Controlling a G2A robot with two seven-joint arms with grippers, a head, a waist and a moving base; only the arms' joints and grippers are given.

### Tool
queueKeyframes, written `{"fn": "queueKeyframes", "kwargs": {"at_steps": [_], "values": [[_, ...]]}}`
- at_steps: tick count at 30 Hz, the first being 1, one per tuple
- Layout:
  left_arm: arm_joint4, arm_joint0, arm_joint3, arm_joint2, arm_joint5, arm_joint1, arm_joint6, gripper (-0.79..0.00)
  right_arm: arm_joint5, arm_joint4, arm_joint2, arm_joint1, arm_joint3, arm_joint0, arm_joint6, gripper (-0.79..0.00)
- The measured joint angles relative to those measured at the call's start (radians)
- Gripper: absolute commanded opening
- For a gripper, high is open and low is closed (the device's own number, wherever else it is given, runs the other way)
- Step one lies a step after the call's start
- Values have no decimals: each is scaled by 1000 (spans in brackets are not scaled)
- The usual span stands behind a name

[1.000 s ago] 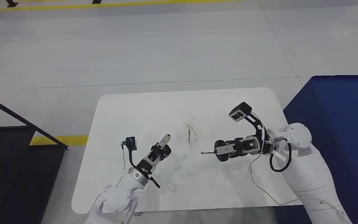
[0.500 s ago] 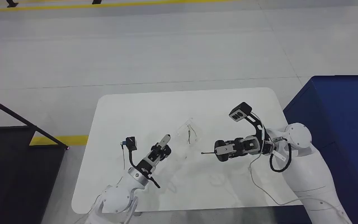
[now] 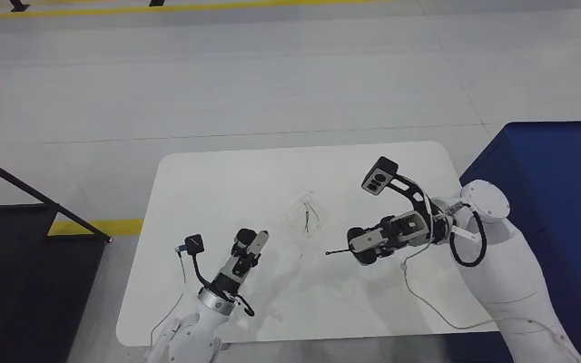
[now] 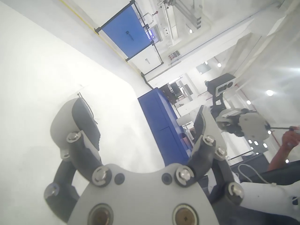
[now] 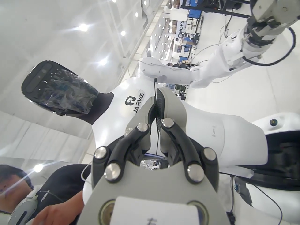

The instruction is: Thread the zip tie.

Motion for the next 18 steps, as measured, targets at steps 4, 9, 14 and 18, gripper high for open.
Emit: {"fn": "queueKeyframes", "kwargs": {"at_steps": [4, 9, 14, 18], "values": [[4, 0, 0, 0, 0, 0, 0, 0, -16, -14, -20, -3, -44, -1, -20, -785], [4, 0, 0, 0, 0, 0, 0, 0, -68, 4, -13, -9, -235, 65, -91, -785], [4, 0, 0, 0, 0, 0, 0, 0, -72, 47, 11, -13, -394, 103, -209, -785], [4, 0, 0, 0, 0, 0, 0, 0, -49, -22, -1, -11, -410, 105, -237, -785]]}}
